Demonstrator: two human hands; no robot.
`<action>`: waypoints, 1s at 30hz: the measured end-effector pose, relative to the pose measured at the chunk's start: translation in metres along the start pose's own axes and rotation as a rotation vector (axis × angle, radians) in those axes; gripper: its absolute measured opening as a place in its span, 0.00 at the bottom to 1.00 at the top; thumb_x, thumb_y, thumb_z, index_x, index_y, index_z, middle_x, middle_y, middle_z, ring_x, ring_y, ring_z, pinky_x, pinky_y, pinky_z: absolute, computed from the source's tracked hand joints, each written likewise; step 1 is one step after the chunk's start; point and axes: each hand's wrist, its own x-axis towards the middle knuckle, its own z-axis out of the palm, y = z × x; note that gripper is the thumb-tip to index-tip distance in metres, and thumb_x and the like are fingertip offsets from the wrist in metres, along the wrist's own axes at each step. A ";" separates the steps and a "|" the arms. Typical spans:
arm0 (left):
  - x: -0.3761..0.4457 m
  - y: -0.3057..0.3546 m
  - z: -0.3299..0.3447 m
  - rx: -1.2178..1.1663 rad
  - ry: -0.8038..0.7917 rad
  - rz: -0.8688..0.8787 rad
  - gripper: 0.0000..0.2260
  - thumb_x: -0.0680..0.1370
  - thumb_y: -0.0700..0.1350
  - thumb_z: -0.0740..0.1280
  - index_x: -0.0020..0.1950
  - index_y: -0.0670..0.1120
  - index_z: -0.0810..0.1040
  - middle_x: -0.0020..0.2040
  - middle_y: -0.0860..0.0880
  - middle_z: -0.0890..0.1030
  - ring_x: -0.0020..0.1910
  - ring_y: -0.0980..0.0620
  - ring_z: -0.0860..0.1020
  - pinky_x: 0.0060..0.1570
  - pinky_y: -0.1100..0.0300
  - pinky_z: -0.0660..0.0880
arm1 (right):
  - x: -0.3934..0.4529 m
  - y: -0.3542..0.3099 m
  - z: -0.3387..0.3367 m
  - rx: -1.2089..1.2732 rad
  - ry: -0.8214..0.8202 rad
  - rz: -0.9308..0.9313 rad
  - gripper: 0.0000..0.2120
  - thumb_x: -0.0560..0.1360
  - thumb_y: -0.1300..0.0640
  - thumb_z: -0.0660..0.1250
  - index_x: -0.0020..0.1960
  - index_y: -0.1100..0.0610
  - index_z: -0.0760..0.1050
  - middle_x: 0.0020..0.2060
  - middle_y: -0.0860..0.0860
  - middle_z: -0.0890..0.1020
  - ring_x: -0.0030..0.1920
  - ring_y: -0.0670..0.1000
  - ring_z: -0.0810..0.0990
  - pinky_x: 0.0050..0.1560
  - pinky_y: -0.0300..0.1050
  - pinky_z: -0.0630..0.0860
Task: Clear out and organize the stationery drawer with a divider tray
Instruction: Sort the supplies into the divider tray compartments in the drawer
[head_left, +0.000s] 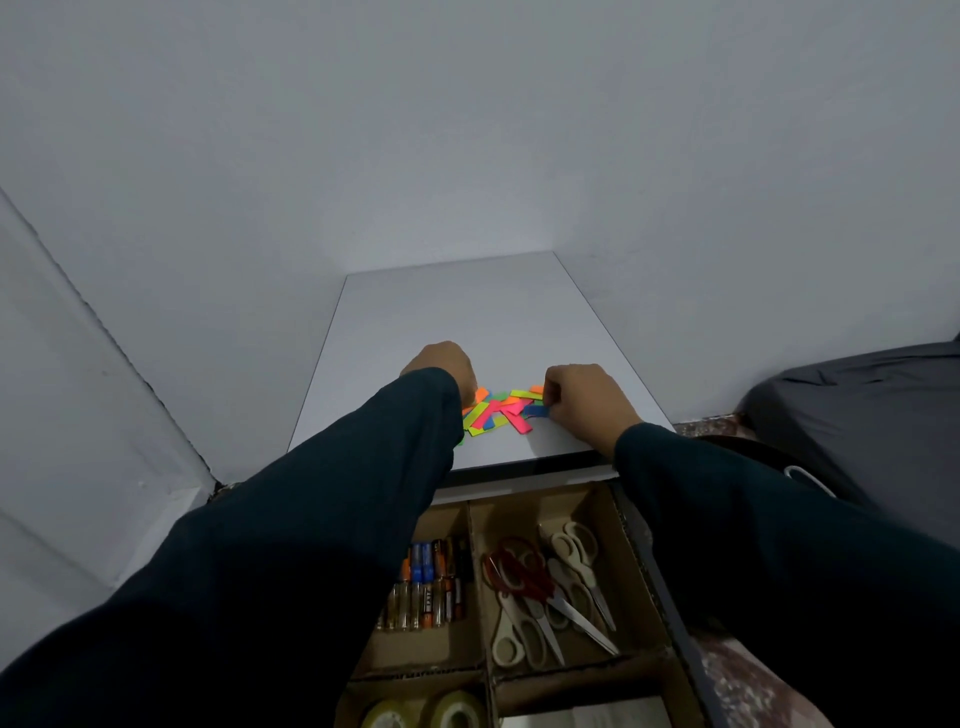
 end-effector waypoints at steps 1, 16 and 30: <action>0.001 0.000 0.000 0.008 0.003 0.008 0.10 0.73 0.38 0.68 0.54 0.42 0.81 0.54 0.46 0.81 0.48 0.48 0.77 0.50 0.57 0.76 | 0.001 0.002 -0.003 0.048 0.011 0.005 0.05 0.75 0.63 0.65 0.50 0.61 0.78 0.50 0.57 0.80 0.52 0.56 0.78 0.45 0.41 0.69; -0.013 -0.032 -0.029 -0.050 0.091 0.070 0.08 0.75 0.41 0.67 0.52 0.44 0.82 0.48 0.47 0.82 0.46 0.51 0.76 0.50 0.59 0.74 | 0.002 -0.001 -0.022 -0.019 -0.157 -0.005 0.10 0.75 0.63 0.66 0.55 0.60 0.80 0.55 0.56 0.81 0.51 0.52 0.78 0.47 0.36 0.71; -0.056 -0.072 -0.022 -0.027 0.067 0.056 0.08 0.76 0.42 0.67 0.52 0.41 0.81 0.49 0.42 0.83 0.46 0.45 0.82 0.54 0.53 0.79 | -0.003 -0.011 -0.005 -0.166 -0.089 0.064 0.10 0.79 0.61 0.61 0.57 0.61 0.76 0.55 0.57 0.79 0.55 0.55 0.78 0.54 0.42 0.73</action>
